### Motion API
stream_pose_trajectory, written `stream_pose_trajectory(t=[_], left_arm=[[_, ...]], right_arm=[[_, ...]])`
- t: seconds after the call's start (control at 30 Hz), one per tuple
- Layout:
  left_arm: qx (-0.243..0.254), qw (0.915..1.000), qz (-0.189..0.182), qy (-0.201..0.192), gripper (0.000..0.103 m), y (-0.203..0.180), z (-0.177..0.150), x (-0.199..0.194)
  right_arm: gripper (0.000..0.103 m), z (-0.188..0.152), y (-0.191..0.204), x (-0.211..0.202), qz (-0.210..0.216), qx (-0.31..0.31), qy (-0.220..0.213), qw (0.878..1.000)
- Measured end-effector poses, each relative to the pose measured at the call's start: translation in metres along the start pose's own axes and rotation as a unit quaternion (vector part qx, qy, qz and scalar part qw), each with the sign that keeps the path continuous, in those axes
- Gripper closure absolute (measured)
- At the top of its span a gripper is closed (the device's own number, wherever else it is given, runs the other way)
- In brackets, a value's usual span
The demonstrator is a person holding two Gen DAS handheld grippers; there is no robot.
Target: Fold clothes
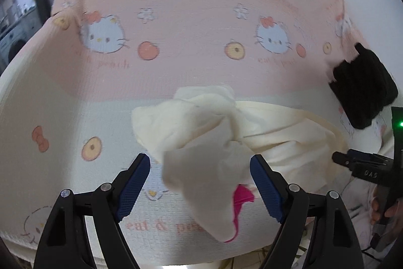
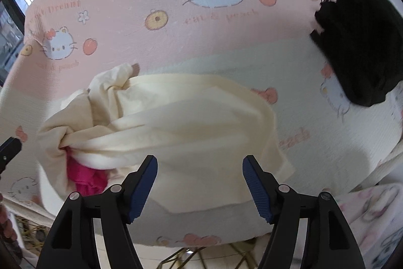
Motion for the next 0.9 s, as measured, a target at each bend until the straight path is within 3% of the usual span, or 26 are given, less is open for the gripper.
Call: stream_pose_trajectory(t=[0.43,0.53,0.7,0.9], left_arm=[[0.079,0.9952,0.032,0.049,0.022,-0.035,-0.007,0.047],[0.093,0.9927,0.054,0.053,0.022,-0.032,-0.012,0.058],[0.115,0.9872,0.092,0.062,0.022,-0.025,-0.02,0.078],[0.078,0.9871,0.105,0.092,0.022,0.007,-0.036,0.096]], right_arm=[[0.033,-0.012,0.049,0.036,0.019,-0.063,0.051,0.997],[0.033,-0.017,0.054,0.046,0.055,-0.035,0.07,0.995],[0.033,-0.023,0.056,0.064,0.065,-0.007,0.1,0.993],[0.033,-0.024,0.051,0.082,0.108,0.067,0.13,0.983]])
Point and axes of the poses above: each gripper's, at about its wrist camera, not at the fingertips, and x roughly the way its jaws point, y to its left, z to its top, the point moved 6 cm from there along x, roughly the way its jaws point, and after that the axes turned 7 degrees about -x, right-handed, at the moved point
